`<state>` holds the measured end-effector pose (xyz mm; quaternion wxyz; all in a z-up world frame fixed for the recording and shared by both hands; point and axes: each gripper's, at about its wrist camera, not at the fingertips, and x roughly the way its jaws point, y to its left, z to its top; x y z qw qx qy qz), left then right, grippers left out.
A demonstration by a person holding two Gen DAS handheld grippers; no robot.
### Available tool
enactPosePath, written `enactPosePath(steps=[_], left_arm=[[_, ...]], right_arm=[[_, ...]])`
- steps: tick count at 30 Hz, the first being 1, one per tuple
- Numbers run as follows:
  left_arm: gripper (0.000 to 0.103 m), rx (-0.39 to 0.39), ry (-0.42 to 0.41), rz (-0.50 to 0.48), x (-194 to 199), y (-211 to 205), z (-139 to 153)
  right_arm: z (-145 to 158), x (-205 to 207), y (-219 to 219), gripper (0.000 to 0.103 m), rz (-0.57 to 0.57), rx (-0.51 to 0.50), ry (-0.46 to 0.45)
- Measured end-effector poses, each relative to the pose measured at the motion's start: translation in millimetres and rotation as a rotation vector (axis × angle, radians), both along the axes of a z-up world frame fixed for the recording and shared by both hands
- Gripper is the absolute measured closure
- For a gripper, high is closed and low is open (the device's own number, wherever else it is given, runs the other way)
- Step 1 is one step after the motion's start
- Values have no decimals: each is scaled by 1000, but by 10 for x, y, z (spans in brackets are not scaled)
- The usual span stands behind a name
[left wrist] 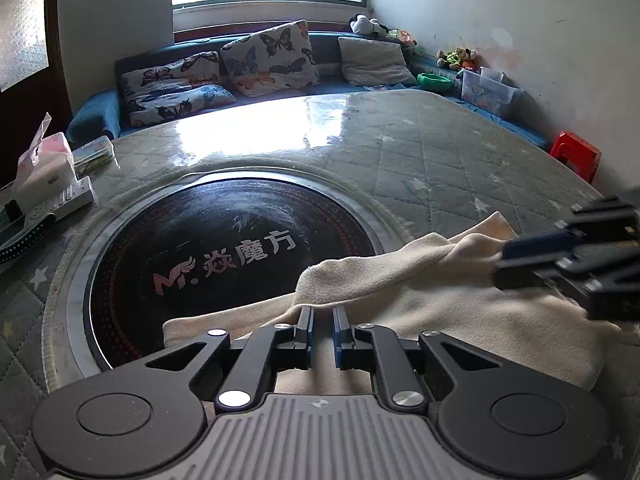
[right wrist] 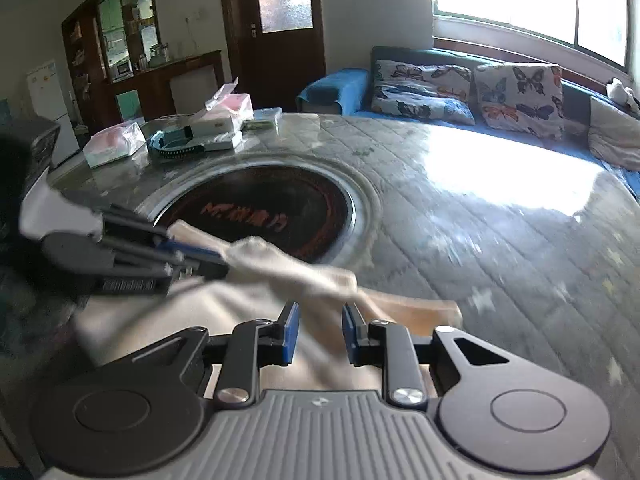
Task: Fold clothes
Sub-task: 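Lower the folded hem onto the body and release with both tools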
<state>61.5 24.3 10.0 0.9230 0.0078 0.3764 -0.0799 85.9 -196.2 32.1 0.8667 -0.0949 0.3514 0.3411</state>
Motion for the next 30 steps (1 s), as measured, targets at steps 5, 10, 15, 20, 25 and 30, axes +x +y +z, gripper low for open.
enactPosePath(steps=[5,10,15,20,25,30], left_arm=[[91,6,-3,5,9,-6,-9],[91,16,-6,18,-3,-27,-13],[91,31,-11,23,-8,-61,-14],[91,35,-13,27,-7,-66,-23],[91,31,-22,30,-15,-66,-38],[90,26,-24,31,-13,-61,-41]], right_arm=[[-135,32,-174,81,-78,-17,9],[-116,67,-191,81,-100,11,-3],[-22,91,-20,86,-44,45,-17],[-203,288,187,89,-39,-1,10],[-187,370,164,89,-67,27,29],[-166,371,171,88,-63,43,38]])
